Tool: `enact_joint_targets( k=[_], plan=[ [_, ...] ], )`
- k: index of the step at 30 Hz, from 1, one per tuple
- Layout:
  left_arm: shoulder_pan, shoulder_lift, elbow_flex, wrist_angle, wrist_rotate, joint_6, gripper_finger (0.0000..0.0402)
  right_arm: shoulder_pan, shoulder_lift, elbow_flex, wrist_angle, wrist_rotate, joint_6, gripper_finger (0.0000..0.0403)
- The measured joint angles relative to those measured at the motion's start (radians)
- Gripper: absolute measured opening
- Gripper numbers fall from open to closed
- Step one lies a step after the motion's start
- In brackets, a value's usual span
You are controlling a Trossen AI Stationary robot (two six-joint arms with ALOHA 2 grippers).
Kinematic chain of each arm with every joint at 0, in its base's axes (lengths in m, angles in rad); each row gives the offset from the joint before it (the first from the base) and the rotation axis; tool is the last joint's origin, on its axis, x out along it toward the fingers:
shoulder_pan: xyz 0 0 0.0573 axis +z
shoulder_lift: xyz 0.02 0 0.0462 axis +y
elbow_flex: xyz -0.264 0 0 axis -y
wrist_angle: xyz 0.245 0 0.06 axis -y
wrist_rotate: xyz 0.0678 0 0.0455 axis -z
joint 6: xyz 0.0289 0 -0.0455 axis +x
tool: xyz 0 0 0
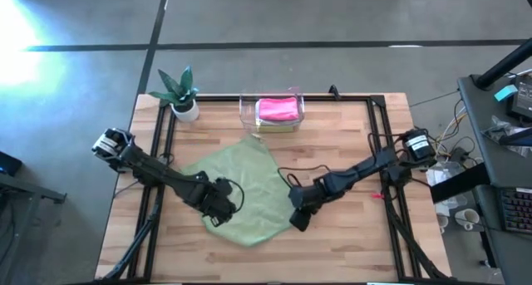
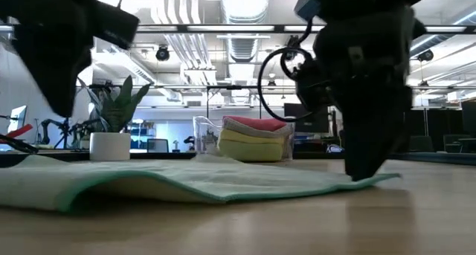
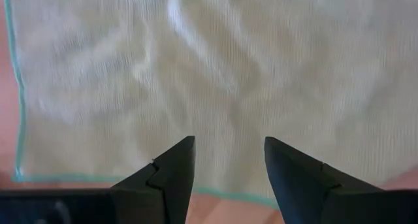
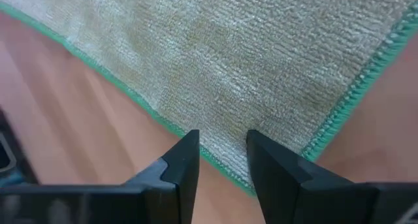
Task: Fold microfiber towels
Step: Fold the green microfiber cloth
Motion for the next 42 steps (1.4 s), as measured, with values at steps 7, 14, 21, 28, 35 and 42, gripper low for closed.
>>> enact_joint_targets(
  k=[7, 14, 21, 28, 35, 42],
  plan=[
    [-0.143, 0.000, -0.001, 0.006, 0.026, -0.071, 0.0169, 0.109, 0.006, 0.027, 0.106, 0.008, 0.215, 0.0123],
    [-0.281, 0.000, -0.004, 0.056, 0.025, -0.206, 0.0169, 0.169, 0.064, 0.103, 0.123, 0.069, 0.332, 0.0123],
    [-0.355, 0.009, -0.005, 0.209, 0.023, -0.212, 0.0169, 0.183, 0.223, 0.279, 0.139, 0.060, 0.341, 0.0123],
    [-0.386, 0.012, -0.003, 0.308, 0.020, -0.216, 0.0169, 0.192, 0.348, 0.513, 0.102, 0.057, 0.202, 0.0123],
    [-0.408, 0.012, -0.004, 0.328, 0.019, -0.264, 0.0169, 0.215, 0.376, 0.636, -0.092, 0.063, 0.152, 0.0123],
    [-0.409, 0.008, -0.004, 0.317, -0.026, -0.257, 0.0169, 0.265, 0.364, 0.669, -0.227, 0.061, 0.149, 0.0123]
  ],
)
